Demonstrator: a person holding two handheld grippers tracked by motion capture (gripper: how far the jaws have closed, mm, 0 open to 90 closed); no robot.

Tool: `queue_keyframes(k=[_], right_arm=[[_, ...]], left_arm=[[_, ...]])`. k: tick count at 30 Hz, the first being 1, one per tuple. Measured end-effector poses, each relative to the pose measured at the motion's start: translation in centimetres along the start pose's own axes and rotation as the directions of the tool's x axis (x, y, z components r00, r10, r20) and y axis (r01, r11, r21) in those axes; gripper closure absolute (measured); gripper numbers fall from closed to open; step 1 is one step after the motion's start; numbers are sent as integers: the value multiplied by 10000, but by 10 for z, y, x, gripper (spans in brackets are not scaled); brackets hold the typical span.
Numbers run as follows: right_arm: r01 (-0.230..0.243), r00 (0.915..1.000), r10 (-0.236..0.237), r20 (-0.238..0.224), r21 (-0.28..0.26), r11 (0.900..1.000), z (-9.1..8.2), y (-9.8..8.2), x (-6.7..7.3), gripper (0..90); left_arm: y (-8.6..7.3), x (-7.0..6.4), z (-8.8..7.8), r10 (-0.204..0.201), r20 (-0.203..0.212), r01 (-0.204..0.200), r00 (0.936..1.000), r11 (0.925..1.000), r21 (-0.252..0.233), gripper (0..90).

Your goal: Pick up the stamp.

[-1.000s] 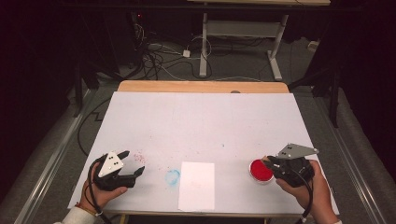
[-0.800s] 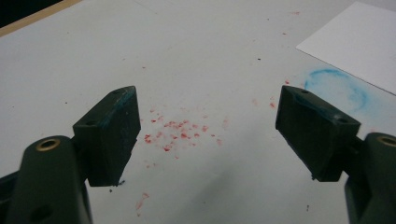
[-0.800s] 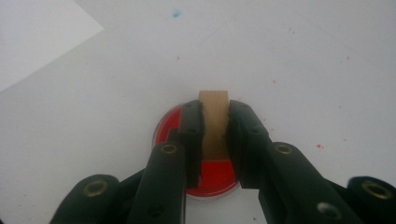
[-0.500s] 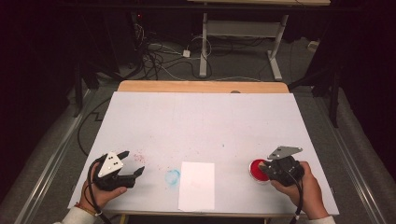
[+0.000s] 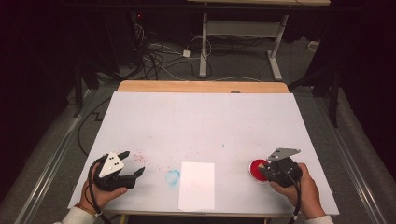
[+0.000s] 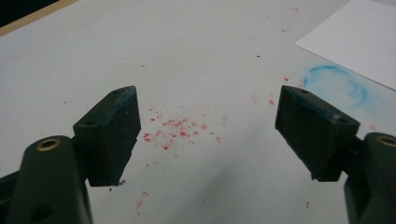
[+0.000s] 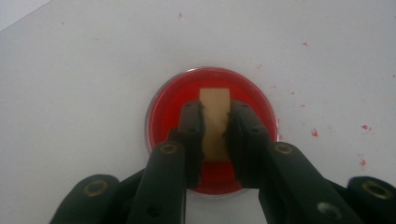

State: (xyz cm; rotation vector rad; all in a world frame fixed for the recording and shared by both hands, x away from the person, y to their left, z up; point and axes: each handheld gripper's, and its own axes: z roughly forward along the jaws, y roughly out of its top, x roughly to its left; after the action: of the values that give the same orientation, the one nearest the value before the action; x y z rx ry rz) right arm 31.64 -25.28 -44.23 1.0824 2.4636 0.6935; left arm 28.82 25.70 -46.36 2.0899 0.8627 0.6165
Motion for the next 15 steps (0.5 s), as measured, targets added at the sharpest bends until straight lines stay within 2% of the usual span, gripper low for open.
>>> queue_keyframes(k=[4, 15], right_arm=[[227, 9997, -228, 107, 54, 9997, 0, 1, 2, 765], [209, 9997, -208, 146, -28, 9998, 1, 0, 2, 765]], left_arm=[[0, 0, 0, -4, 12, 4, 10000, 10000, 4, 214], [1, -1, 1, 42, 29, -42, 10000, 10000, 9, 214]])
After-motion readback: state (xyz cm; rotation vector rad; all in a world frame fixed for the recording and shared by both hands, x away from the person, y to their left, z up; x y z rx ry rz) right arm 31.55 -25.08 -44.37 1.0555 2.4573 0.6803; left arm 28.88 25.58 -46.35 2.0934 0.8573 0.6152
